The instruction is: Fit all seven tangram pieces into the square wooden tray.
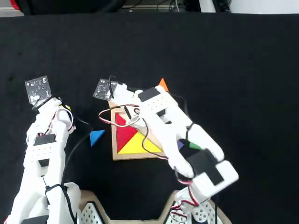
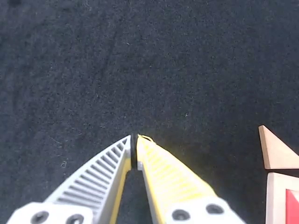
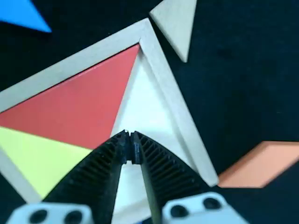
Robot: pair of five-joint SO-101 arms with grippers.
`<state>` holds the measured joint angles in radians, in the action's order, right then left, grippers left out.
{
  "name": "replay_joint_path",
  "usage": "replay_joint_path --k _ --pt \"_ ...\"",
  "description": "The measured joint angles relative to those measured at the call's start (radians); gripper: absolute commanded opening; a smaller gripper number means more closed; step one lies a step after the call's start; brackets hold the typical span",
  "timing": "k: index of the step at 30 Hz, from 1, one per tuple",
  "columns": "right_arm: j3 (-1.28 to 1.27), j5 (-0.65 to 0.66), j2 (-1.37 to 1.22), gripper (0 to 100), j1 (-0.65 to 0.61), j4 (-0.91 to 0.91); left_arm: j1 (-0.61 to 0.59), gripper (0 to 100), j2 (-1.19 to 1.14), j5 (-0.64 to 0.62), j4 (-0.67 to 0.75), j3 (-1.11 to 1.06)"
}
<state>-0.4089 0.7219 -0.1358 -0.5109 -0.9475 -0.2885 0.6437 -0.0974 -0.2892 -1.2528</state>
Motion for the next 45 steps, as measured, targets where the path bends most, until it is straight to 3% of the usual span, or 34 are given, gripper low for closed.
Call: replay_joint_path --k 5,15,19,23,30,34,40,45 --pt "0.023 -0.006 -0.1 1.1 0.003 0.005 0.0 4 0.0 0.0 0.0 0.0" --pt "0.028 -0.008 -0.048 1.1 -0.014 -0.035 0.0 4 0.0 0.0 0.0 0.0" --pt "0.028 -0.025 0.035 1.1 0.064 -0.035 0.0 4 0.0 0.0 0.0 0.0" --pt "0.028 -0.11 0.147 1.1 0.153 -0.04 0.0 5 0.0 0.0 0.0 0.0" --pt "-0.066 -0.313 0.431 1.1 0.267 -0.066 0.084 17 0.0 0.0 -0.006 0.0" --pt "-0.201 -0.379 0.552 1.1 0.273 -0.037 0.16 18 0.0 0.0 -0.118 0.003" --pt "-0.25 -0.516 0.552 1.1 0.362 -0.017 0.23 17 0.0 0.0 -0.212 0.018" --pt "-0.242 -0.532 0.465 1.2 0.391 -0.017 0.23 17 0.0 0.0 -0.204 0.018"
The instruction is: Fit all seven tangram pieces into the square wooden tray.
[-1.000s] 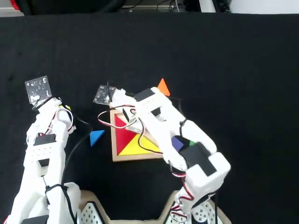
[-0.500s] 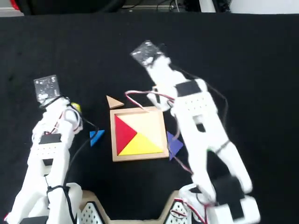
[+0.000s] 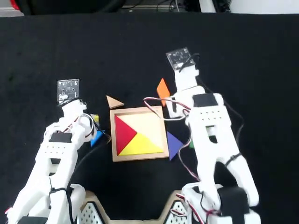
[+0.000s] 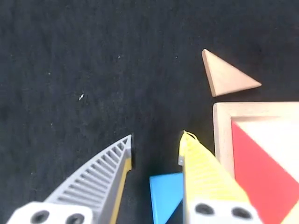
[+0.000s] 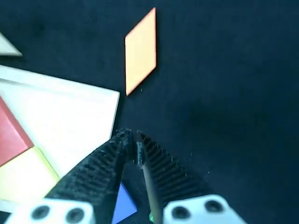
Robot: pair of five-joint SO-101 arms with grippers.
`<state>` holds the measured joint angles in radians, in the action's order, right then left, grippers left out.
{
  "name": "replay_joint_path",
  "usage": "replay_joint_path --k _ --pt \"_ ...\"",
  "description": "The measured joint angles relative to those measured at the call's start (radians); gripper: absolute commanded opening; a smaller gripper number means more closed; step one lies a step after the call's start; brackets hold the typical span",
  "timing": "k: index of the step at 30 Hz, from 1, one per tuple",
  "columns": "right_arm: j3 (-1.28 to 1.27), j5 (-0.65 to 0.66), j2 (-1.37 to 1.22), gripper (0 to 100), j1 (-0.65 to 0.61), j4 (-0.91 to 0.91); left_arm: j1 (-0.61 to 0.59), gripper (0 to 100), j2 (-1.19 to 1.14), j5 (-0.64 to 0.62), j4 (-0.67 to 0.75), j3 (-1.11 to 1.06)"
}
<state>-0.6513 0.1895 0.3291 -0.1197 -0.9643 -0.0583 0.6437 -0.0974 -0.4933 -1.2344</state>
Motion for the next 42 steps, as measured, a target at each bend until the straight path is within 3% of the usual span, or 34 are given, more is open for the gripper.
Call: replay_joint_path --k 5,13,24,29,42 --pt "0.172 0.0 -0.15 10.7 0.0 -0.012 0.0 17 0.0 0.0 0.074 -0.021" --pt "0.477 0.078 -0.471 9.9 -0.058 -0.103 0.0 17 0.0 0.0 0.086 -0.021" --pt "0.618 0.18 -0.721 11.9 -0.071 -0.063 0.006 17 0.0 0.0 0.086 -0.021" --pt "0.641 0.198 -0.755 23.7 -0.074 -0.064 0.006 17 0.0 0.0 0.086 -0.021" --pt "0.66 0.233 -0.755 23.7 -0.127 -0.064 0.006 17 0.0 0.0 0.086 -0.021"
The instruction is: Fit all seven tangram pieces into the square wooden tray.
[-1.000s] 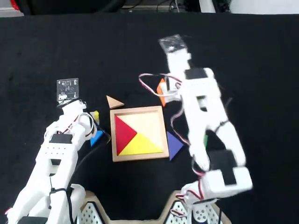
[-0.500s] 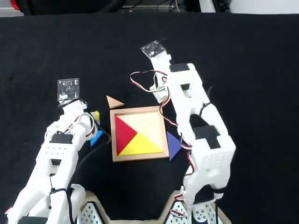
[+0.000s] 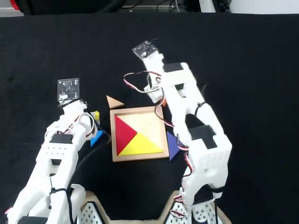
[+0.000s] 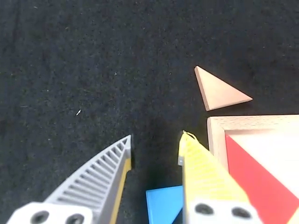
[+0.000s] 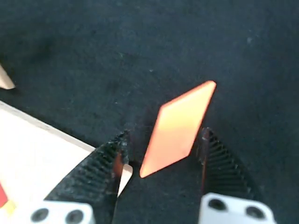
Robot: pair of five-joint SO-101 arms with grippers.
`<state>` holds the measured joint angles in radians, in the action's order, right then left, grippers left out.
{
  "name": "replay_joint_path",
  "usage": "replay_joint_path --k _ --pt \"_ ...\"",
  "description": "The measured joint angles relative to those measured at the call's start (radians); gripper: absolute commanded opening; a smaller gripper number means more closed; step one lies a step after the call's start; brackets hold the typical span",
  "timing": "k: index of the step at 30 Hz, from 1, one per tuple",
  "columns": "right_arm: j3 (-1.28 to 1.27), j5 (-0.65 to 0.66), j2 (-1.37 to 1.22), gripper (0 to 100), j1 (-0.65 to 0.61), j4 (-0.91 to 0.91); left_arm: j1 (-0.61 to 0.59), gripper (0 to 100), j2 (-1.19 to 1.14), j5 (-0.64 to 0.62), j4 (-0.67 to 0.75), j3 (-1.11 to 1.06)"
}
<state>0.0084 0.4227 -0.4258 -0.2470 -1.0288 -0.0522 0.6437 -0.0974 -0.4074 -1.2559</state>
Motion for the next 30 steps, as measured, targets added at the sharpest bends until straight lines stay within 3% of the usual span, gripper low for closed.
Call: replay_joint_path --k 11,22,30 --pt "0.025 0.012 -0.054 23.7 -0.008 0.0 0.0 17 0.0 0.0 0.0 0.0" --pt "0.342 -0.017 -0.273 23.7 0.009 -0.176 0.0 17 0.0 0.0 0.0 0.0" --pt "0.368 -0.018 -0.299 23.6 0.032 -0.198 0.0 17 0.0 0.0 0.0 0.0"
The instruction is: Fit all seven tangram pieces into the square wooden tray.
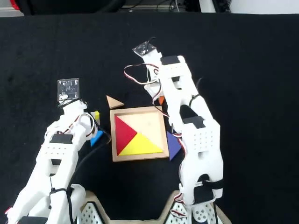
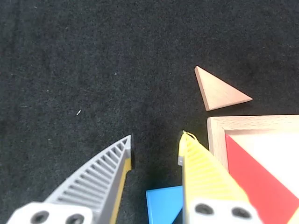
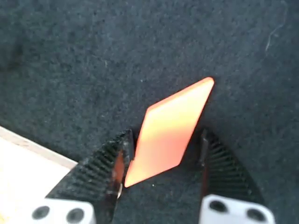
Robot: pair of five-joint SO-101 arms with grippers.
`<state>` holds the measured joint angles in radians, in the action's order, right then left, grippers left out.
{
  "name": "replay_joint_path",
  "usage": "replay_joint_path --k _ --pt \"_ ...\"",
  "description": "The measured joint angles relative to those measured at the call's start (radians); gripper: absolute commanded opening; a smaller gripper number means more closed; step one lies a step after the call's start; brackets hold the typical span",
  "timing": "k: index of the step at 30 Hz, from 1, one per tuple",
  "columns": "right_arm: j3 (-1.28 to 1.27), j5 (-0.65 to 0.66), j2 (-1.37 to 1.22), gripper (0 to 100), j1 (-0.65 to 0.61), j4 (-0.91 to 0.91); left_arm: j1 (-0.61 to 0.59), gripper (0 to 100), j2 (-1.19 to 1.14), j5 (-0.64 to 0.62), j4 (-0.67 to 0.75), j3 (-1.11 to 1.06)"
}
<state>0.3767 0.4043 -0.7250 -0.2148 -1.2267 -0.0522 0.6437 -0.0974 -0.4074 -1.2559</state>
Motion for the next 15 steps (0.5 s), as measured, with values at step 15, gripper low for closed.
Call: replay_joint_path --k 15 --pt "0.052 0.0 0.034 23.6 0.032 -0.075 0.0 17 0.0 0.0 0.0 0.0"
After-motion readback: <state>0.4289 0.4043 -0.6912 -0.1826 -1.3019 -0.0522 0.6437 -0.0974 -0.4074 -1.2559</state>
